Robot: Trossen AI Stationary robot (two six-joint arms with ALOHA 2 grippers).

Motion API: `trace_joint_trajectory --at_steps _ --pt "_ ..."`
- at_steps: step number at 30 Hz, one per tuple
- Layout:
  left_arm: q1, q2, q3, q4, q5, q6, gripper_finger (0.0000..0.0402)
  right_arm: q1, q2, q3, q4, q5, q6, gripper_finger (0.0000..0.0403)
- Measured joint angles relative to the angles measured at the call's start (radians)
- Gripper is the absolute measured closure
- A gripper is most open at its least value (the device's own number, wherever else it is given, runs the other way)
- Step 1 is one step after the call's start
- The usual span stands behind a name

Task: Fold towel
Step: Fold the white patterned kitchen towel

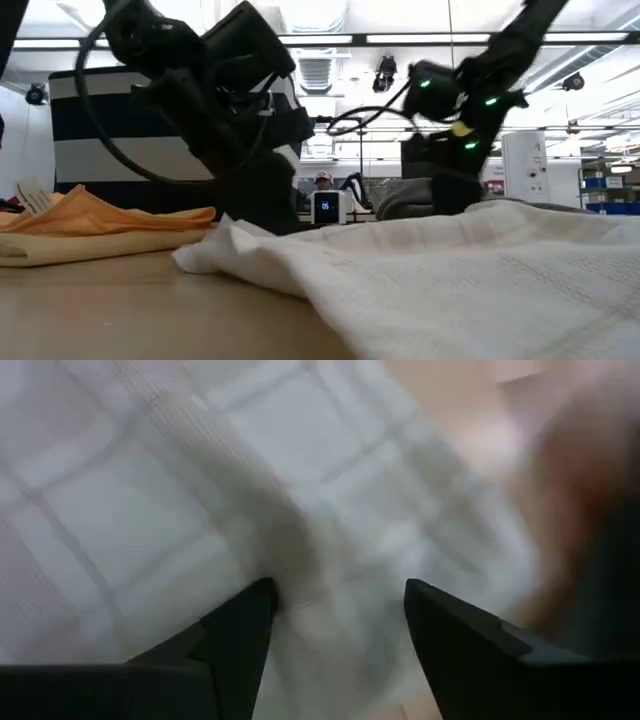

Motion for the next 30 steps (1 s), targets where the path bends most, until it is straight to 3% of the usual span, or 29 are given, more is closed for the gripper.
trace_joint_trajectory --at_steps 3,8,14,17,21,26,30 --pt "-0.002 0.021 0.004 0.013 0.008 -0.018 0.0298 -0.063 0.087 0.075 0.032 -0.057 -0.056 0.0178" --pt "-0.009 0.012 0.004 0.006 0.028 -0.050 0.0294 -0.105 0.155 0.231 -0.039 0.034 -0.144 0.0174" --pt "-0.016 -0.058 -0.003 -0.035 0.057 -0.061 0.0299 -0.035 0.065 0.392 -0.417 0.060 -0.156 0.0182" --pt "-0.034 -0.110 0.000 -0.021 0.059 -0.047 0.0298 0.081 -0.026 0.390 -0.560 0.053 -0.063 0.0186" --pt "-0.111 -0.167 0.001 0.045 0.140 0.017 0.0292 0.315 -0.170 0.295 -0.632 0.032 0.142 0.0188" --pt "-0.198 -0.188 0.003 0.091 0.142 0.057 0.0287 0.659 -0.287 0.132 -0.581 0.026 0.556 0.0190" --pt "-0.194 -0.144 0.002 0.095 0.124 0.058 0.0288 0.849 -0.256 0.005 -0.427 0.035 0.792 0.0194"
